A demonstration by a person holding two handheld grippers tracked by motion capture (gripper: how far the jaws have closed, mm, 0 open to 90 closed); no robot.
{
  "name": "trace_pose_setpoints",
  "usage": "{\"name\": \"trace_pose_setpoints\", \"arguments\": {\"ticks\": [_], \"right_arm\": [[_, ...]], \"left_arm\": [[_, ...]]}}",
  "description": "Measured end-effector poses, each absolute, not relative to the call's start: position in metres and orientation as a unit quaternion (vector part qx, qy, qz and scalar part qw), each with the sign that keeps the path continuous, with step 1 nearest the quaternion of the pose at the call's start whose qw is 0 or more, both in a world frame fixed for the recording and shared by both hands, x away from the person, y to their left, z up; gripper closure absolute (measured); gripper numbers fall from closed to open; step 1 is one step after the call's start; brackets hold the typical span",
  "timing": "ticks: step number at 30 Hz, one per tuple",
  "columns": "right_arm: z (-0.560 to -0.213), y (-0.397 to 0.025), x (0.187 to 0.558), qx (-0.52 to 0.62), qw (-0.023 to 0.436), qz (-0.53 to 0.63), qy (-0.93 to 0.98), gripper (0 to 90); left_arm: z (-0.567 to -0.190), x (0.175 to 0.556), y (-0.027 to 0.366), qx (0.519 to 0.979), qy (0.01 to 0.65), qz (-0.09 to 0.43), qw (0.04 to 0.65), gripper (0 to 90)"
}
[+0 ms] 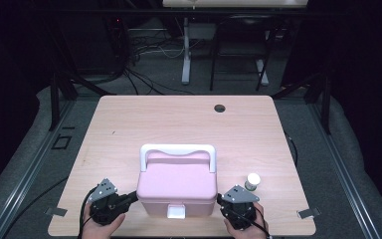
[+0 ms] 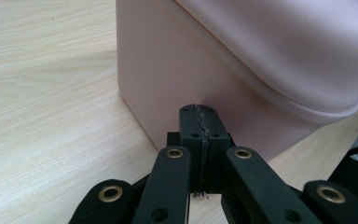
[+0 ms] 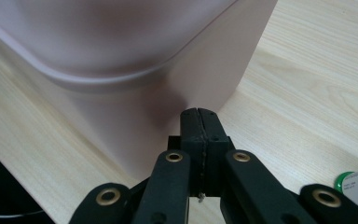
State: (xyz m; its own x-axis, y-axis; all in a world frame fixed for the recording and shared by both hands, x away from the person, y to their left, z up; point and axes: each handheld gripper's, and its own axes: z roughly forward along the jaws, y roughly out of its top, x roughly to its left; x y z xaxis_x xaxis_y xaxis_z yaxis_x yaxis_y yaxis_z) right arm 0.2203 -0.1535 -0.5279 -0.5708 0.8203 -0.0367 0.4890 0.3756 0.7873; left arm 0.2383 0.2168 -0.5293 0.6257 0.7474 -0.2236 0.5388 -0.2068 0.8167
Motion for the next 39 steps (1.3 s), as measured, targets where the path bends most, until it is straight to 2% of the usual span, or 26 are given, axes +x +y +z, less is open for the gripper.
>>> {"name": "trace_pose_setpoints", "arguments": {"ticks": [12,27,39], "right_arm": [[-0.528,-0.157,0.217,0.401,0.216,0.386,0.802,89.6],[-0.501,-0.174,0.230,0.405,0.203,0.414,0.789,75.6],[-0.476,-0.180,0.240,0.403,0.195,0.435,0.781,68.4]], "left_arm": [[-0.529,0.238,0.219,0.777,0.400,0.112,0.473,89.9],[-0.500,0.253,0.236,0.761,0.413,0.121,0.486,69.0],[-0.481,0.264,0.236,0.756,0.405,0.109,0.502,66.5]]}}
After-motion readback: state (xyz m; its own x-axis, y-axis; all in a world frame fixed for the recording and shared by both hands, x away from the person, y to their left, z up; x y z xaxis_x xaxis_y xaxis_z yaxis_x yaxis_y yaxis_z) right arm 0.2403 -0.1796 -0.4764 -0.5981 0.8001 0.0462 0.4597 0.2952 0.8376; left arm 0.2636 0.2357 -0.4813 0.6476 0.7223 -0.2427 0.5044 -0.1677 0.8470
